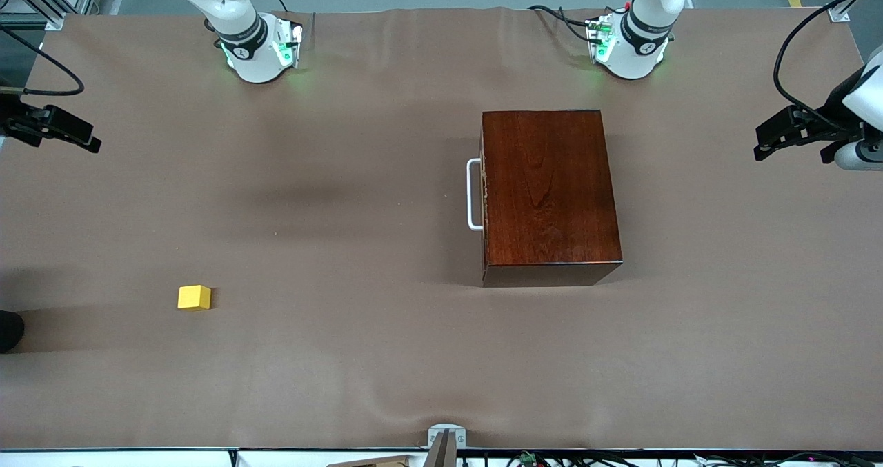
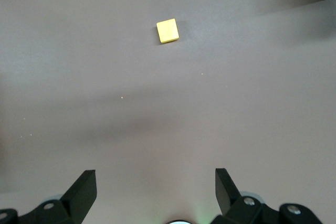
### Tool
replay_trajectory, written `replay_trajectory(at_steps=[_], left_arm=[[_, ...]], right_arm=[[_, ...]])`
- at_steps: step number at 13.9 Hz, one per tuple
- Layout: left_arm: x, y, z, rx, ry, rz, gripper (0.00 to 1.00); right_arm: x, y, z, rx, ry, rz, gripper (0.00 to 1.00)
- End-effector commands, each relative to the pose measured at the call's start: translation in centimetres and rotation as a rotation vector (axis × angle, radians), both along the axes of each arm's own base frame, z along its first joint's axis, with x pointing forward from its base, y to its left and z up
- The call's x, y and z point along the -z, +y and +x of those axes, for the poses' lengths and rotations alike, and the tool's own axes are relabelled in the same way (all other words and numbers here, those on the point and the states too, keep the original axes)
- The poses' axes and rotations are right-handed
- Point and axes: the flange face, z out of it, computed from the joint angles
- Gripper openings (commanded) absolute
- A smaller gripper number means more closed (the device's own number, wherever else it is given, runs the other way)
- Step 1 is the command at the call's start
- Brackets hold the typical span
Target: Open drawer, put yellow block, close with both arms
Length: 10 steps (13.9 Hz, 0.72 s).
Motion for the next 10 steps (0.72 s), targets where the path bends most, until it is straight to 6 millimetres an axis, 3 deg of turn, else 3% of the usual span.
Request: replay_trajectory(at_steps=[1, 10], left_arm=[[-1.15, -0.13, -0.51, -0.002, -0.022, 0.008, 1.0], [-0.77, 0.38, -0.19, -0.012, -0.019, 0.01, 1.0]], right_arm=[[-0.61, 0.03, -0.09, 0.002, -0.008, -0.009, 1.0], [-0.52, 0.1, -0.04, 0.001, -0.007, -0.009, 1.0]])
